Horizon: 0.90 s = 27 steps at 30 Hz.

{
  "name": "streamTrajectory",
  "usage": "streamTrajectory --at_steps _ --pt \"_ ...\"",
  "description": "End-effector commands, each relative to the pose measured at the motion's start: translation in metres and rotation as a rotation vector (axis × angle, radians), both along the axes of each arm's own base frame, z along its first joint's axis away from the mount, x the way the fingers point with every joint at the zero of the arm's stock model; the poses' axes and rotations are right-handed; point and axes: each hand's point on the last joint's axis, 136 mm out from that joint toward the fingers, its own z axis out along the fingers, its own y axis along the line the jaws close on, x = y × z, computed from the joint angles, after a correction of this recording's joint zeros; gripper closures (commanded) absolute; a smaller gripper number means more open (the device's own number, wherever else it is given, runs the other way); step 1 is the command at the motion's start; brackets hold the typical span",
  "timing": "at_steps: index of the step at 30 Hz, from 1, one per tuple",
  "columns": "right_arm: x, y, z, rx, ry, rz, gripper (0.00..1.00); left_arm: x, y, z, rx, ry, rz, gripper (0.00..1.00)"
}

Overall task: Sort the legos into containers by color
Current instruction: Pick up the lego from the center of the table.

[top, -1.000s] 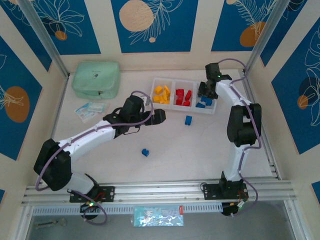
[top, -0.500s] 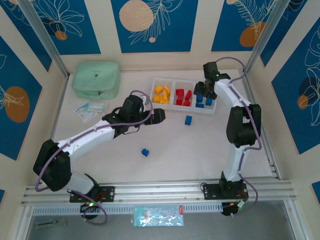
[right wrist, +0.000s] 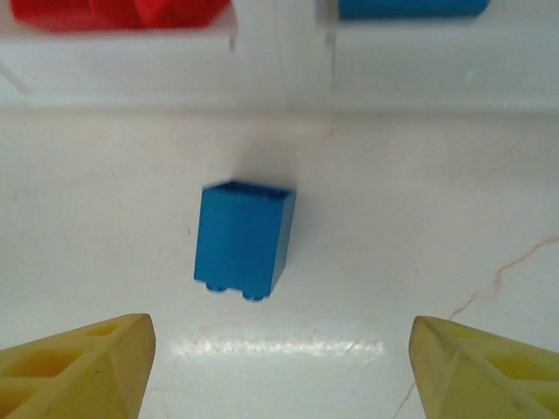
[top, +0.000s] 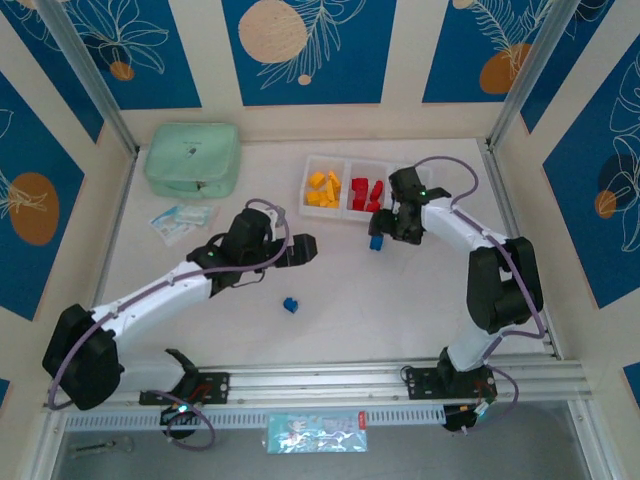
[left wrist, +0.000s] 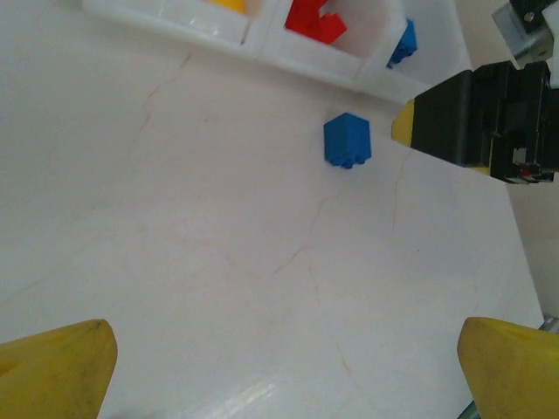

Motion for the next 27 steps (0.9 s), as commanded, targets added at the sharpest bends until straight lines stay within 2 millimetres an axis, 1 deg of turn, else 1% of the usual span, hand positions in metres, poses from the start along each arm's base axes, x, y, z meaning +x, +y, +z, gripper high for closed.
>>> streamTrajectory --at_steps 1,5,8,11,15,19,23,27 --pt "-0.005 0.016 -0.003 0.063 -0.007 0.009 0.22 -0.003 0.011 -0.003 -0.008 0.006 0.042 0.00" --pt "-0.009 0.023 -0.018 0.068 0.023 0.014 0.22 -0.006 0.014 -0.006 -0.017 0.006 0.055 0.00" --pt "-0.004 0.025 -0.027 0.041 0.017 0.021 0.22 -0.006 0.016 -0.009 -0.015 0.006 0.065 0.00" --pt "0.005 0.022 -0.035 0.014 0.023 0.015 0.24 -0.007 0.017 -0.010 -0.009 0.008 0.068 0.00" --pt "0.020 0.023 -0.037 -0.003 0.006 0.014 0.31 -0.005 0.018 -0.012 -0.006 0.007 0.074 0.00" --pt "0.033 0.018 -0.041 -0.046 -0.017 0.034 0.39 -0.004 0.017 -0.012 -0.002 0.007 0.072 0.00" --pt "0.038 0.012 -0.050 -0.057 -0.007 0.029 0.47 -0.003 0.016 -0.011 0.005 0.003 0.066 0.00" --pt "0.038 0.013 -0.049 -0.054 -0.014 0.045 0.58 -0.001 0.015 -0.009 0.010 -0.003 0.063 0.00"
